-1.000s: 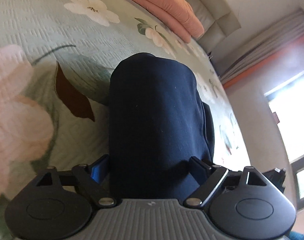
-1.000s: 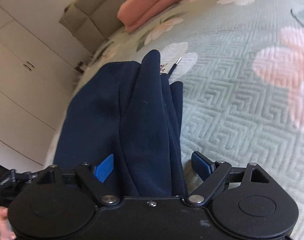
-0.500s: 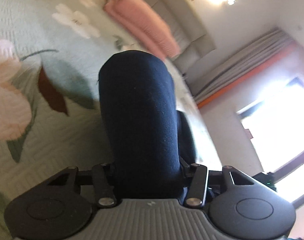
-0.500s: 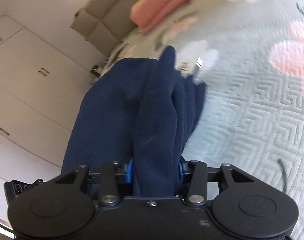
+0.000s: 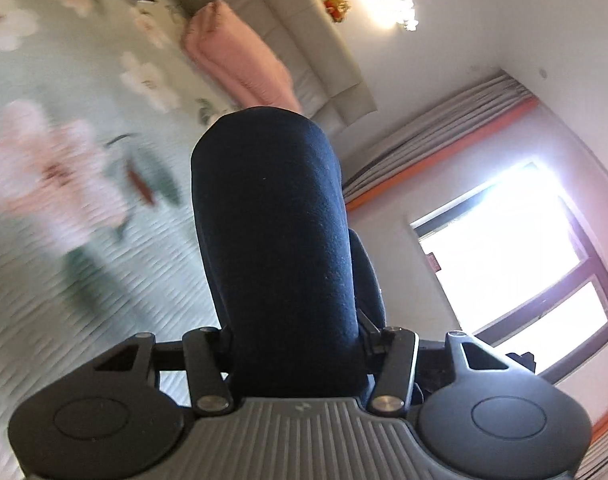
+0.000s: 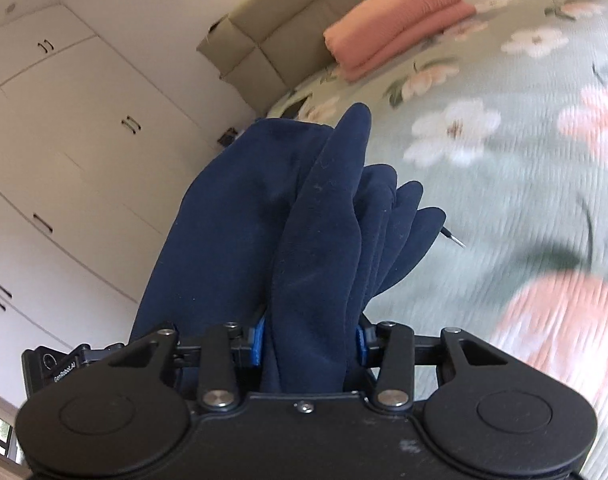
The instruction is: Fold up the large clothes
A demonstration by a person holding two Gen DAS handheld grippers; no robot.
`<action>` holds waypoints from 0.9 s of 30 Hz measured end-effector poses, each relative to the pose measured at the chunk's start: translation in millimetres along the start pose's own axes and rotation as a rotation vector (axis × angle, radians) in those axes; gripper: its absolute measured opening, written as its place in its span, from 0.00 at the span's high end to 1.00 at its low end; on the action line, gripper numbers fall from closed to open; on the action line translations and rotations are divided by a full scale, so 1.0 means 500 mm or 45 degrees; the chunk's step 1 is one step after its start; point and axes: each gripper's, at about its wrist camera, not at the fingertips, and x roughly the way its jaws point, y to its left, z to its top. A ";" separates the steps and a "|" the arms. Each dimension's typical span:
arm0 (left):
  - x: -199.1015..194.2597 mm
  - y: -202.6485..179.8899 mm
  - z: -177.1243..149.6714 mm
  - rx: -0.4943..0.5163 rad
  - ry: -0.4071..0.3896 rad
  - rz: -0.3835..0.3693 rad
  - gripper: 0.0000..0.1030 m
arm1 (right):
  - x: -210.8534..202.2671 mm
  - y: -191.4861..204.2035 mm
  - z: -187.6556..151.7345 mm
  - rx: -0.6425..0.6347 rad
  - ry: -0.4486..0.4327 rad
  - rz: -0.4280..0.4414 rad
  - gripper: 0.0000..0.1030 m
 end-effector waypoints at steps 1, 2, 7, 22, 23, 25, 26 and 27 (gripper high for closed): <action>-0.016 0.016 -0.022 -0.005 0.003 0.019 0.48 | 0.010 -0.003 -0.025 0.004 0.022 -0.006 0.51; -0.026 0.034 -0.042 -0.018 0.007 0.040 0.48 | 0.024 -0.009 -0.051 0.002 0.042 -0.017 0.51; -0.046 0.155 -0.140 -0.100 0.023 0.148 0.48 | 0.100 -0.048 -0.159 -0.035 0.117 -0.090 0.50; -0.298 0.061 -0.180 0.113 -0.158 0.186 0.42 | -0.133 0.092 -0.239 -0.339 -0.292 -0.342 0.27; -0.303 0.033 -0.182 0.157 -0.141 0.170 0.42 | -0.139 0.113 -0.236 -0.393 -0.320 -0.363 0.27; -0.296 -0.011 -0.186 0.245 -0.107 0.135 0.42 | -0.110 0.145 -0.228 -0.468 -0.338 -0.384 0.30; -0.285 -0.031 -0.192 0.294 -0.098 0.128 0.42 | -0.084 0.142 -0.227 -0.484 -0.319 -0.367 0.51; -0.270 -0.045 -0.200 0.339 -0.092 0.133 0.42 | -0.053 0.137 -0.224 -0.478 -0.288 -0.355 0.78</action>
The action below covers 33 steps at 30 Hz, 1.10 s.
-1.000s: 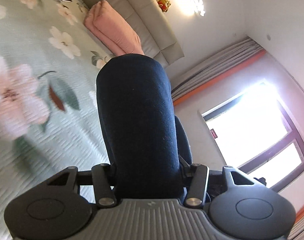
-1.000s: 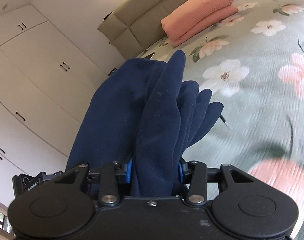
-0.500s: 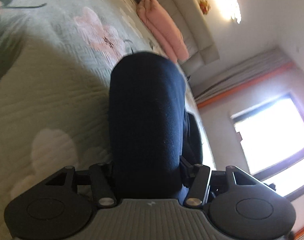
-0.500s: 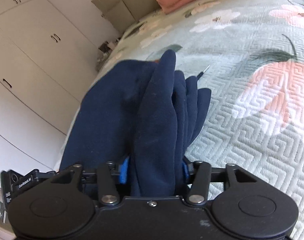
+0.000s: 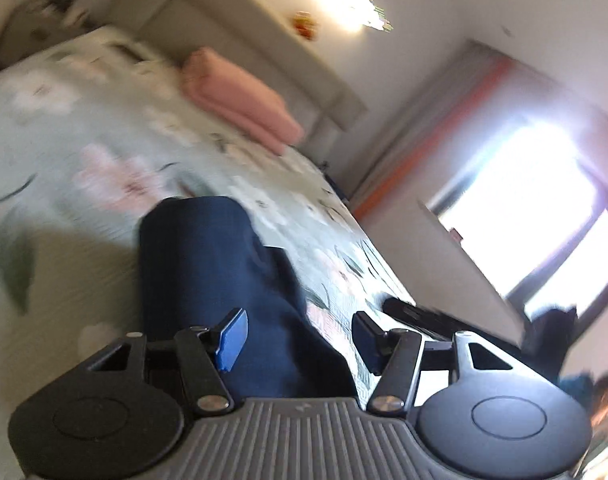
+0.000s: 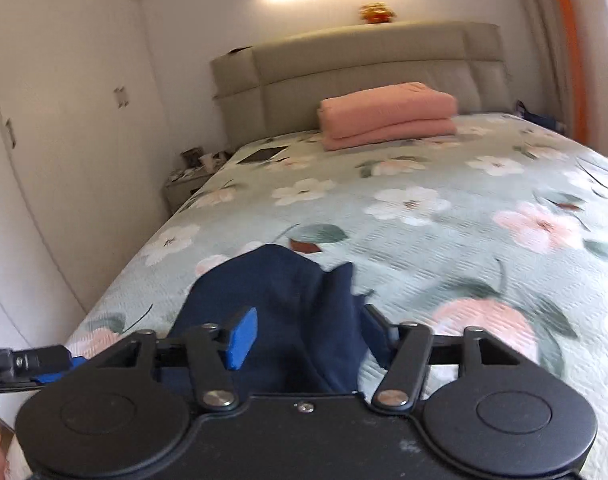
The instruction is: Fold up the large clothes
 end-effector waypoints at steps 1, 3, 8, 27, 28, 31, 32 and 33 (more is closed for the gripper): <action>0.019 -0.010 -0.005 0.031 0.015 0.010 0.42 | 0.040 0.005 -0.005 0.012 0.033 0.003 0.84; 0.059 -0.013 -0.044 0.035 0.081 -0.002 0.42 | 0.116 0.014 -0.021 0.005 0.088 -0.027 0.84; 0.162 0.062 -0.139 0.014 0.339 -0.005 0.81 | 0.203 -0.048 -0.116 -0.060 0.180 -0.132 0.91; 0.093 0.099 -0.153 -0.082 0.327 -0.090 0.82 | 0.476 0.001 0.021 0.012 0.288 -0.111 0.78; 0.090 0.112 -0.156 -0.115 0.329 -0.095 0.89 | 0.486 -0.020 0.016 0.053 0.282 -0.179 0.82; 0.072 0.130 -0.164 -0.193 0.326 -0.108 0.90 | 0.435 -0.048 0.028 0.165 0.245 -0.203 0.89; 0.069 0.132 -0.164 -0.190 0.326 -0.102 0.90 | 0.395 -0.040 0.032 0.120 0.215 -0.229 0.89; 0.063 0.128 -0.163 -0.175 0.326 -0.091 0.90 | 0.346 -0.031 0.033 0.083 0.178 -0.223 0.87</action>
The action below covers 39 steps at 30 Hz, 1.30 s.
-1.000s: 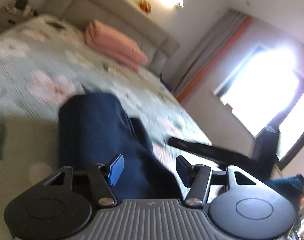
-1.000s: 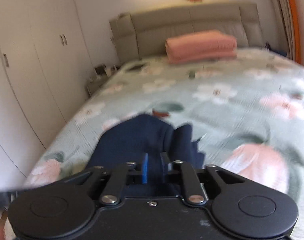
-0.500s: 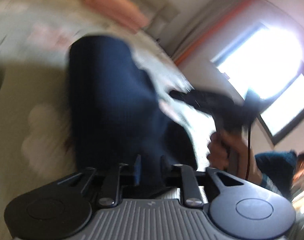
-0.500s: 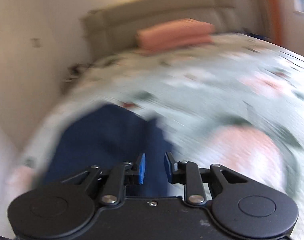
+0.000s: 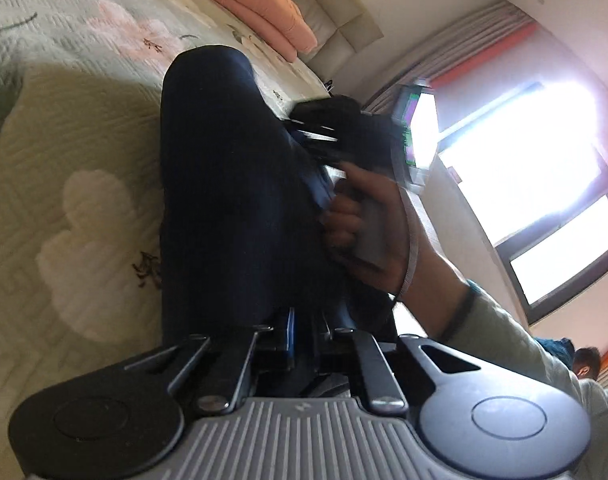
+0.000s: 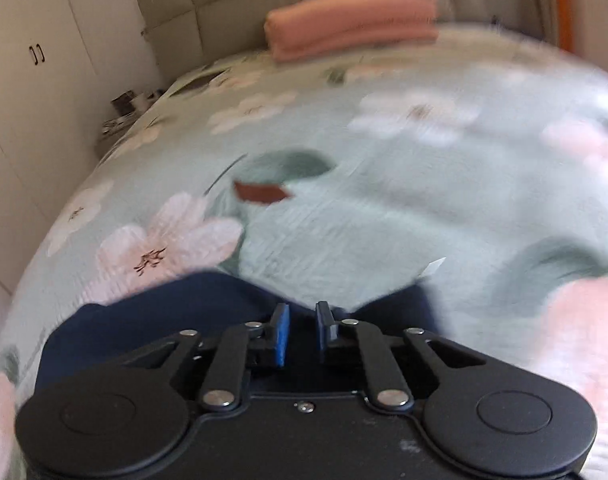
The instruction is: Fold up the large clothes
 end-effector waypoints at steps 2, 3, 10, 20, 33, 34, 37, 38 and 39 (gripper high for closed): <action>-0.009 -0.017 0.000 0.038 -0.004 0.041 0.89 | -0.112 -0.009 -0.034 -0.047 -0.077 0.070 0.63; -0.004 -0.027 -0.002 0.058 -0.002 0.070 0.89 | -0.160 -0.013 -0.057 -0.058 -0.085 0.103 0.59; 0.000 -0.050 -0.003 -0.019 -0.010 0.215 0.90 | -0.302 -0.061 -0.308 -0.142 0.137 -0.105 0.59; -0.068 -0.167 -0.041 0.059 0.044 0.458 0.85 | -0.459 -0.126 -0.369 0.027 0.150 -0.236 0.59; -0.304 -0.414 -0.127 0.307 -0.338 0.621 0.28 | -0.793 -0.028 -0.268 0.062 -0.317 -0.113 0.20; -0.325 -0.430 -0.130 0.309 -0.395 0.642 0.26 | -0.809 -0.020 -0.266 0.051 -0.330 -0.119 0.20; -0.378 -0.474 -0.134 0.309 -0.509 0.649 0.18 | -0.855 0.001 -0.256 0.036 -0.364 -0.121 0.18; -0.393 -0.490 -0.136 0.312 -0.524 0.651 0.11 | -0.869 0.008 -0.252 0.040 -0.370 -0.117 0.12; -0.403 -0.502 -0.133 0.310 -0.525 0.658 0.08 | -0.876 0.012 -0.248 0.046 -0.369 -0.114 0.08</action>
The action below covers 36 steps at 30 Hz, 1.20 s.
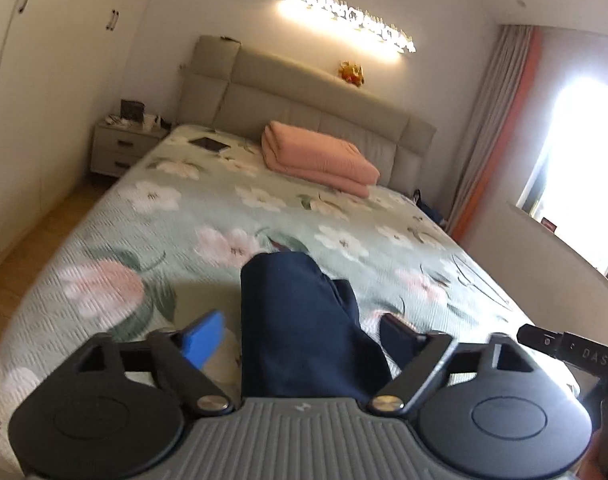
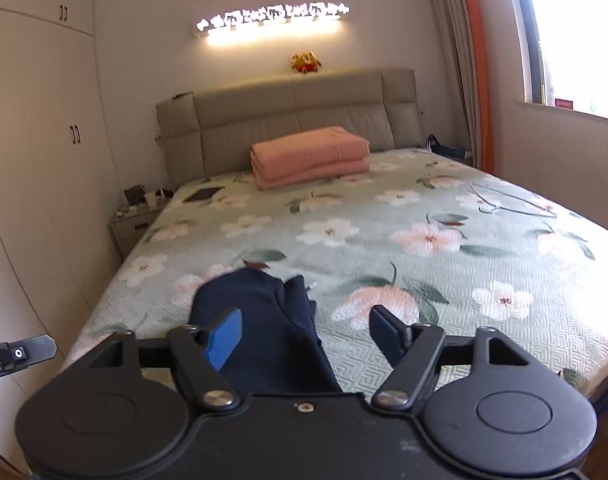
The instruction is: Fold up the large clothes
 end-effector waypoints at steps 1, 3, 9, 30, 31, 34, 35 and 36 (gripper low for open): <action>-0.013 -0.006 0.009 -0.002 0.013 0.006 0.03 | -0.011 0.004 0.002 0.003 0.008 0.002 0.02; -0.031 -0.017 0.022 0.016 0.047 0.013 0.02 | -0.008 0.014 0.001 -0.023 0.058 -0.014 0.02; -0.038 -0.044 -0.008 0.185 0.037 0.148 0.02 | 0.037 0.054 -0.037 -0.100 0.234 -0.015 0.02; 0.063 -0.063 -0.056 0.263 0.197 0.278 0.02 | 0.101 0.046 -0.098 -0.097 0.402 -0.030 0.02; 0.064 -0.065 -0.057 0.273 0.197 0.279 0.02 | 0.102 0.045 -0.100 -0.097 0.405 -0.027 0.02; 0.063 -0.068 -0.059 0.283 0.187 0.291 0.02 | 0.103 0.045 -0.102 -0.093 0.414 -0.024 0.02; 0.062 -0.069 -0.058 0.291 0.184 0.295 0.02 | 0.102 0.045 -0.103 -0.091 0.416 -0.020 0.02; 0.061 -0.072 -0.059 0.302 0.181 0.301 0.02 | 0.102 0.044 -0.103 -0.090 0.417 -0.017 0.02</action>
